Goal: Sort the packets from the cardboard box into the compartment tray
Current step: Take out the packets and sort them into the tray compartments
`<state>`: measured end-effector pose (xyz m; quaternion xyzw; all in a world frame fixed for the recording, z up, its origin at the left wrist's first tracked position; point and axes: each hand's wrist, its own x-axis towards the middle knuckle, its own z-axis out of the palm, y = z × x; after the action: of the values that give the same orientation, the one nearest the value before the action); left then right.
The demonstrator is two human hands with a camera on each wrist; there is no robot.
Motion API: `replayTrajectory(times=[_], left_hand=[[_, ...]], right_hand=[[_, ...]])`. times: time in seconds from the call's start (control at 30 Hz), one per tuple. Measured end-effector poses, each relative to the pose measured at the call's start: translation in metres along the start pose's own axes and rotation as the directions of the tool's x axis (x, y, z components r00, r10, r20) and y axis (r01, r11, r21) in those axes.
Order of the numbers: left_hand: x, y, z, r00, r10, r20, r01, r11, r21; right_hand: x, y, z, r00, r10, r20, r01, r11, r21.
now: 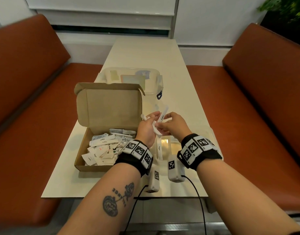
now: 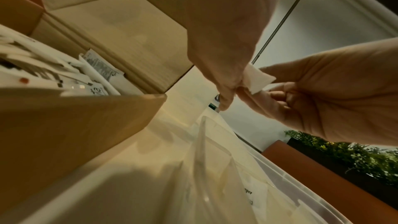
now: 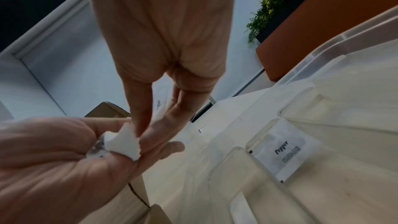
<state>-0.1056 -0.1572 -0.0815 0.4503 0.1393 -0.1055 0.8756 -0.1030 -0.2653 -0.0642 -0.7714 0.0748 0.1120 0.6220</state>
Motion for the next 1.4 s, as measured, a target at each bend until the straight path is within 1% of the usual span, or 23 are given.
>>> replayTrajectory(times=[0.1,0.17,0.27,0.33,0.4,0.47,0.53,0.67,0.73,0.8,0.87,0.93,0.97,1.07,1.13,1.2,1.3,1.4], left_hand=[[-0.001,-0.001,0.002,1.0,-0.02,0.019,0.02,1.0,0.003],[-0.002,-0.003,0.003,1.0,-0.024,0.006,0.024,1.0,0.004],[0.0,-0.007,0.005,0.999,-0.037,-0.015,0.037,0.999,0.011],[0.002,-0.012,0.007,0.999,-0.043,-0.028,0.044,0.998,0.044],[0.003,-0.014,0.007,0.996,-0.038,-0.085,0.046,0.994,0.096],[0.006,-0.014,0.004,0.991,-0.025,-0.13,0.05,0.981,0.189],[0.009,-0.013,0.001,0.995,0.001,-0.103,0.028,0.961,0.276],[0.01,-0.011,0.001,0.997,0.06,-0.044,-0.037,0.91,0.412],[0.01,-0.009,0.001,0.994,0.098,-0.04,-0.068,0.88,0.471],[0.012,-0.006,-0.001,0.991,0.13,-0.016,-0.098,0.822,0.561],[0.014,-0.001,-0.002,0.989,0.147,0.024,-0.128,0.761,0.636],[0.016,0.003,-0.002,0.983,0.18,0.037,-0.16,0.735,0.659],[0.017,0.005,-0.002,0.979,0.205,0.018,-0.166,0.737,0.655],[0.021,0.01,-0.002,0.958,0.265,-0.108,-0.163,0.816,0.554],[0.023,0.012,-0.002,0.948,0.286,-0.139,-0.18,0.843,0.506],[0.024,0.013,0.001,0.948,0.299,-0.108,-0.204,0.832,0.516],[0.025,0.011,0.003,0.955,0.29,-0.054,-0.216,0.812,0.542],[0.027,0.01,0.0,0.959,0.275,-0.067,-0.2,0.825,0.528]], right_hand=[[0.001,0.002,-0.001,0.999,-0.014,-0.048,0.014,1.0,0.007],[0.002,0.003,-0.003,0.995,-0.037,-0.091,0.039,0.999,0.026],[0.004,0.004,-0.009,0.986,-0.091,-0.137,0.091,0.996,-0.009],[0.005,0.004,-0.011,0.983,-0.113,-0.144,0.112,0.994,-0.018],[0.007,0.004,-0.013,0.982,-0.102,-0.159,0.105,0.994,0.01],[0.008,0.003,-0.014,0.99,-0.082,-0.116,0.086,0.996,0.028],[0.008,0.004,-0.013,0.995,-0.076,-0.064,0.078,0.997,0.025],[0.01,0.004,-0.011,0.994,-0.087,-0.059,0.086,0.996,-0.015],[0.012,0.002,-0.011,0.991,-0.085,-0.106,0.085,0.996,-0.004],[0.015,0.0,-0.015,0.981,-0.071,-0.18,0.082,0.995,0.055],[0.018,-0.003,-0.021,0.976,-0.067,-0.209,0.089,0.991,0.1],[0.02,-0.004,-0.027,0.979,-0.081,-0.186,0.098,0.992,0.082],[0.021,-0.004,-0.029,0.982,-0.087,-0.168,0.101,0.992,0.073],[0.021,0.001,-0.033,0.991,-0.069,-0.112,0.079,0.993,0.087],[0.02,0.006,-0.034,0.998,-0.051,-0.047,0.053,0.998,0.037],[0.019,0.009,-0.035,0.999,-0.054,-0.001,0.054,0.997,-0.053],[0.019,0.008,-0.035,0.996,-0.089,0.023,0.091,0.989,-0.119],[0.019,0.006,-0.035,0.994,-0.105,0.042,0.111,0.976,-0.187]])
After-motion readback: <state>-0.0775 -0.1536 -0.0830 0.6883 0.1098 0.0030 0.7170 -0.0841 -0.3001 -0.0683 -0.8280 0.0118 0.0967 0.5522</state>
